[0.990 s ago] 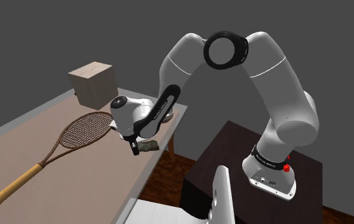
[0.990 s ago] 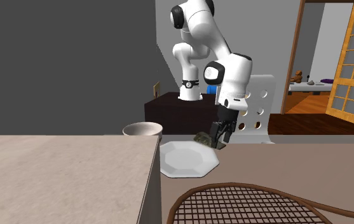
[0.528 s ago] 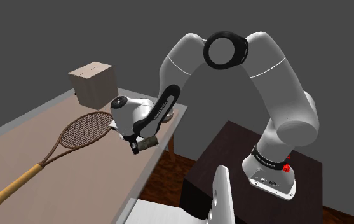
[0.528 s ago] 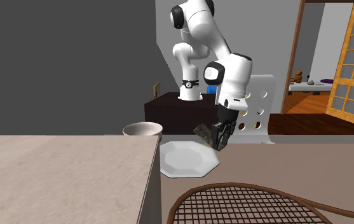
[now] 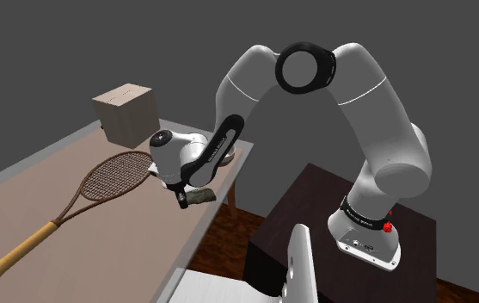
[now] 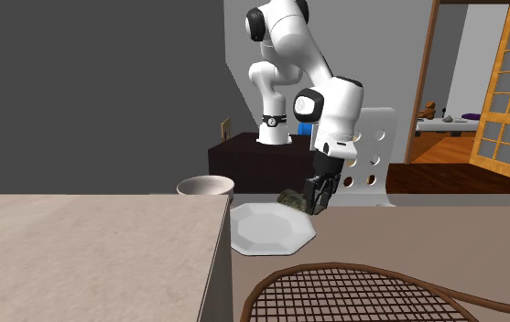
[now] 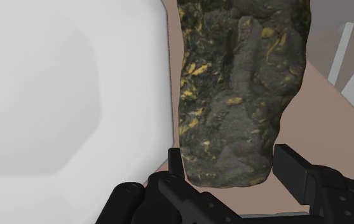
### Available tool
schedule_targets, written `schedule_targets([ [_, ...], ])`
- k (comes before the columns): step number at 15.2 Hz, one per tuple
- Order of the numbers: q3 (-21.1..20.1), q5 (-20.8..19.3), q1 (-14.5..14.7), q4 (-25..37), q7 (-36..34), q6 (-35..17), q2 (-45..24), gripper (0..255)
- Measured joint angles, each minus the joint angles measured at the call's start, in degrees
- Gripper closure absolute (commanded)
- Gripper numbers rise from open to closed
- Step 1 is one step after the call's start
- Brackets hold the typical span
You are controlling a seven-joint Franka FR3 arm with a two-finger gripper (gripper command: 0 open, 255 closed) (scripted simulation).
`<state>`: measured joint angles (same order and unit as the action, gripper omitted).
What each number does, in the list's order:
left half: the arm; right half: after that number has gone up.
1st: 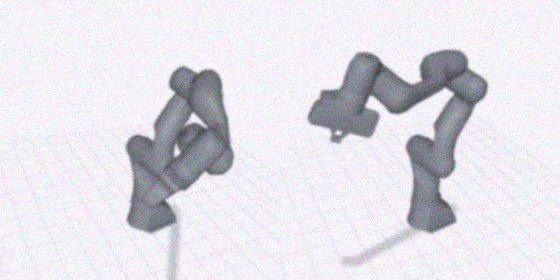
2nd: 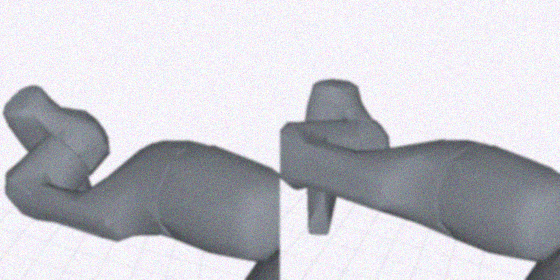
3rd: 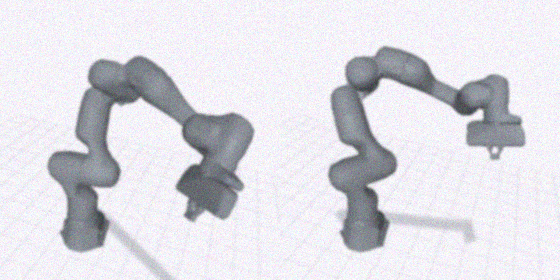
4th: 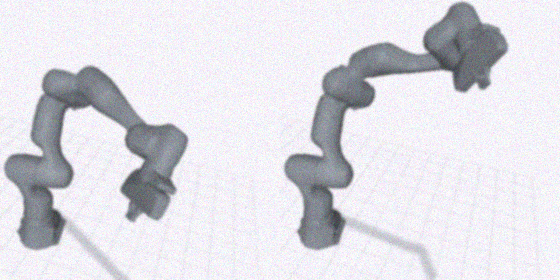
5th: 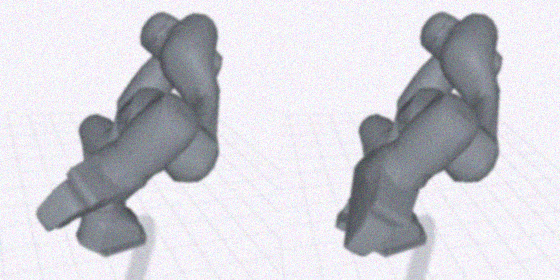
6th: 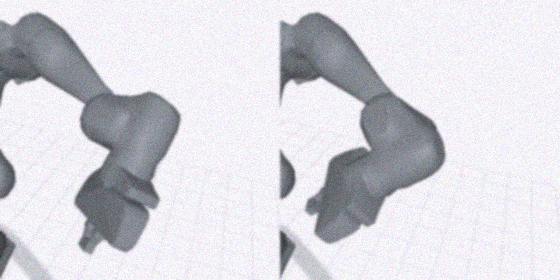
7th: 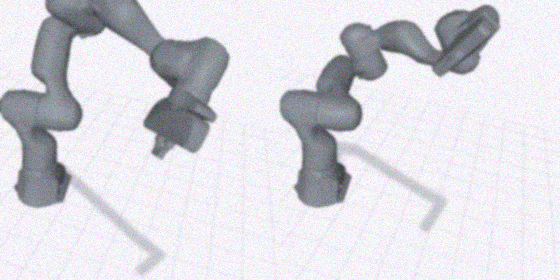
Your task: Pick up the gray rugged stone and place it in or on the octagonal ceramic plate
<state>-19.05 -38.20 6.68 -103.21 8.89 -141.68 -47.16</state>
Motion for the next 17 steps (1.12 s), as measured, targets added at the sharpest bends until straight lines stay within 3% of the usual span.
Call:
schedule_targets([
  [17,-4.43,4.83,-3.21,-3.6,3.7,6.12,9.86,255],
])
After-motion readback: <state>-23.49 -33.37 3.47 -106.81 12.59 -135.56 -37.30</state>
